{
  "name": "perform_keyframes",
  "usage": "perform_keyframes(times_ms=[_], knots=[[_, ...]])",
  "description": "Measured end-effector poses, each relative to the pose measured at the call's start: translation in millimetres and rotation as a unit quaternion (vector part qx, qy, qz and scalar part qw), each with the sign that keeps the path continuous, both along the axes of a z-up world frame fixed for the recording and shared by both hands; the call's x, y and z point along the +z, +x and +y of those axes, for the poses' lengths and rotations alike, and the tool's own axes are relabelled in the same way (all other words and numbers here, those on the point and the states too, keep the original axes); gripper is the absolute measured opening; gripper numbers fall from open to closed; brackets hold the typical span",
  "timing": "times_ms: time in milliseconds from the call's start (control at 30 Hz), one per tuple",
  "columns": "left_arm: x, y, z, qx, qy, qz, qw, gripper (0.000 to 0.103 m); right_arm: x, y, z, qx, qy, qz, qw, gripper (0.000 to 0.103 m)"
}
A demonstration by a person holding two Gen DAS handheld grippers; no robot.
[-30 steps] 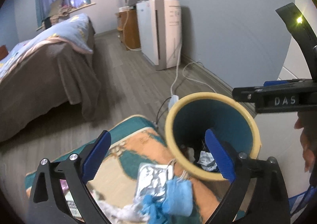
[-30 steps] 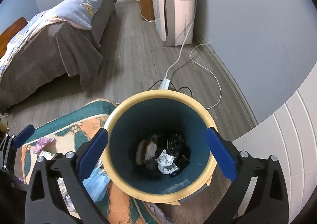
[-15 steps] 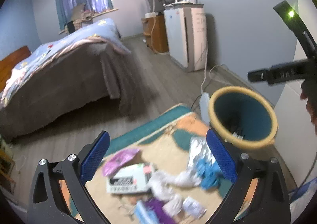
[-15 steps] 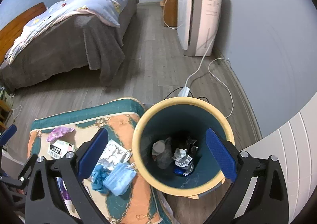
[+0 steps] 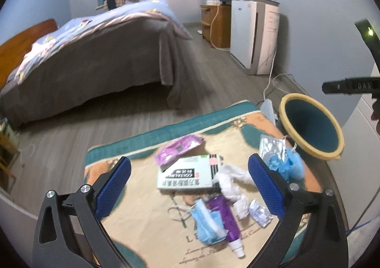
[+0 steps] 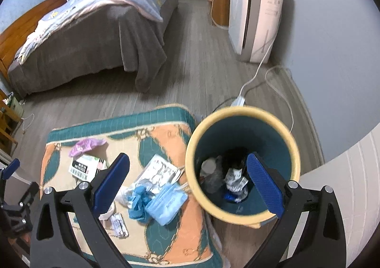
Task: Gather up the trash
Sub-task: 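Move both tools back over the stool, then grasp the blue face mask with the right tool while the left tool grasps another mask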
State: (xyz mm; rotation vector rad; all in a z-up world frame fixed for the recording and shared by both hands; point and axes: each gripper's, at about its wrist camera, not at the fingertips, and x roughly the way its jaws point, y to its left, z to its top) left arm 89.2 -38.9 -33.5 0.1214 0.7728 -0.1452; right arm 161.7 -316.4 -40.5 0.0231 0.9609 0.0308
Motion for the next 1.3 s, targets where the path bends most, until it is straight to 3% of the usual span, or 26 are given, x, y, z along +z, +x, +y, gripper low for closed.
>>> perform_keyframes(times_ms=[300, 400, 533, 733, 800, 900, 933, 1000, 1200, 1267, 1300], knots=[[-21, -2, 21, -0.004, 0.004, 0.021, 0.9998, 0.098, -37, -13, 39, 0.014, -0.001, 0.043, 0.999, 0.097], [-38, -5, 20, -0.015, 0.005, 0.047, 0.9988, 0.098, -43, -20, 44, -0.001, 0.013, 0.040, 0.999, 0.097], [-63, -5, 18, -0.021, -0.009, 0.090, 0.9957, 0.098, -54, -27, 43, -0.017, -0.011, 0.048, 0.999, 0.097], [-88, -8, 1, -0.044, 0.014, 0.126, 0.9910, 0.095, -72, -37, 30, -0.048, -0.017, 0.048, 0.998, 0.097], [-92, -9, -4, -0.051, 0.014, 0.133, 0.9897, 0.095, -81, -36, 25, -0.054, -0.006, 0.063, 0.997, 0.094], [-97, -9, -9, -0.062, 0.019, 0.147, 0.9870, 0.093, -94, -32, 24, -0.053, 0.012, 0.086, 0.995, 0.078], [-99, -9, -10, -0.062, 0.023, 0.150, 0.9865, 0.091, -99, -31, 25, -0.050, 0.017, 0.095, 0.994, 0.074], [-104, -7, -9, -0.062, 0.022, 0.162, 0.9846, 0.074, -108, -28, 29, -0.043, 0.020, 0.110, 0.993, 0.069], [-109, -3, -2, -0.056, 0.009, 0.183, 0.9815, 0.058, -126, -19, 47, -0.014, 0.029, 0.135, 0.990, 0.059], [-113, -3, 0, -0.059, 0.006, 0.194, 0.9793, 0.049, -134, -17, 52, -0.006, 0.017, 0.153, 0.988, 0.051], [-115, -4, 1, -0.062, 0.006, 0.200, 0.9778, 0.040, -138, -17, 52, -0.005, 0.015, 0.160, 0.987, 0.037]])
